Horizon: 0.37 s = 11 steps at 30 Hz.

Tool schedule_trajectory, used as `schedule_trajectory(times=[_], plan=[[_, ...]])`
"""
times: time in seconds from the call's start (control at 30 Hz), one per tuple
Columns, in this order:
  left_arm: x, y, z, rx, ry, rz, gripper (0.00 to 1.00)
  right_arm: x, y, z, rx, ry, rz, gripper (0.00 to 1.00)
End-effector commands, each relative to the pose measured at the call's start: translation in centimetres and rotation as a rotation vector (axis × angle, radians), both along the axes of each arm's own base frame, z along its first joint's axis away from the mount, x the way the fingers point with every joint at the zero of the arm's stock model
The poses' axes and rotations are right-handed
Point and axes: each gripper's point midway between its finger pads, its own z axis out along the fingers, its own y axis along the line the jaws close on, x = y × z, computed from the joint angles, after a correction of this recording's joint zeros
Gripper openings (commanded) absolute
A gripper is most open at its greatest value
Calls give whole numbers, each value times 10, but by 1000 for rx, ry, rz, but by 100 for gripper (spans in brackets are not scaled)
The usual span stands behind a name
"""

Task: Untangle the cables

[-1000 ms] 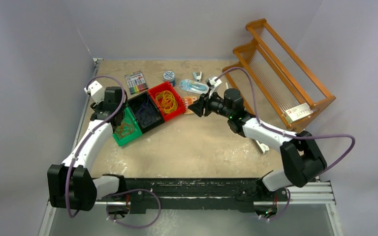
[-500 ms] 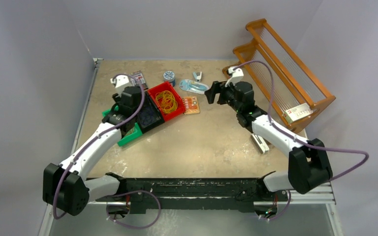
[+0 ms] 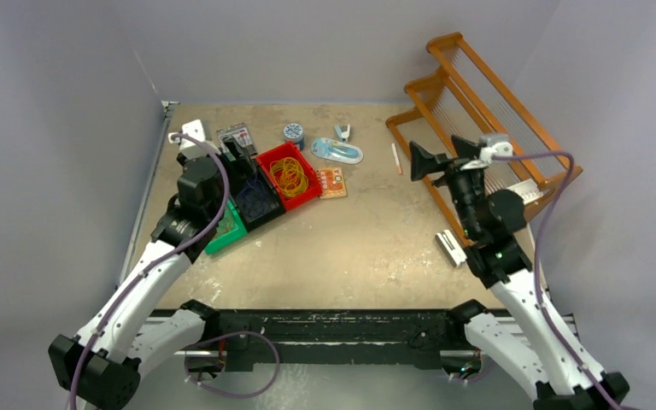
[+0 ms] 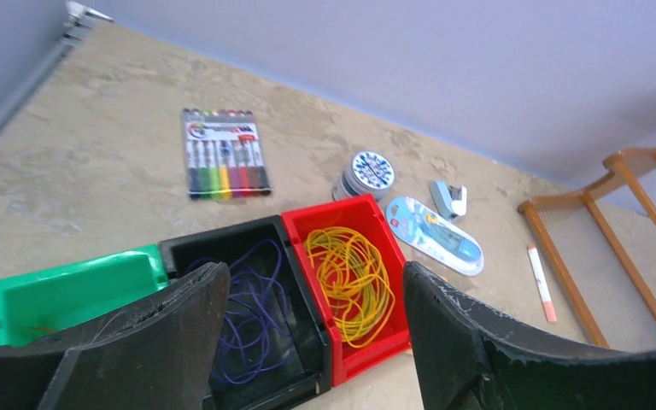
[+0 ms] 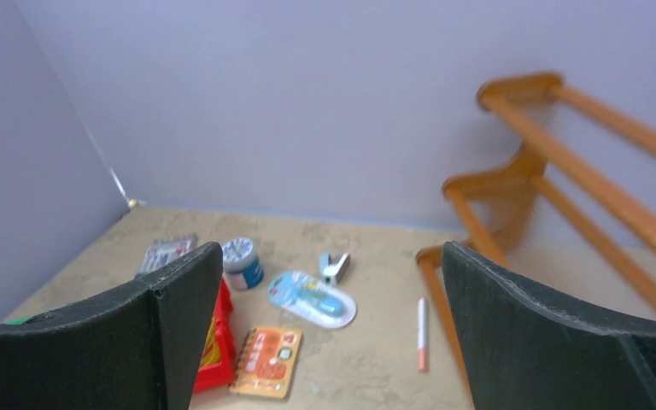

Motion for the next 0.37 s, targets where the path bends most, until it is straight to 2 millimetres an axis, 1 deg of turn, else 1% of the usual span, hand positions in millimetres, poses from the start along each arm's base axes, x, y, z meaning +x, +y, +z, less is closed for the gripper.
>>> schedule_trajectory(times=[0.0, 0.1, 0.17, 0.27, 0.33], plan=[[-16, 36, 13, 33, -60, 152, 74, -17, -21, 26, -41, -154, -80, 99], [-24, 52, 9, 21, -64, 231, 75, -20, -24, 28, -47, -190, -92, 99], [-28, 57, 5, 20, -56, 258, 75, -20, -23, 27, -42, -206, -91, 99], [-26, 51, 2, 26, -58, 217, 75, -19, -21, 25, -32, -232, -84, 99], [-28, 55, 3, 13, -64, 243, 77, -18, -20, 26, -25, -249, -82, 99]])
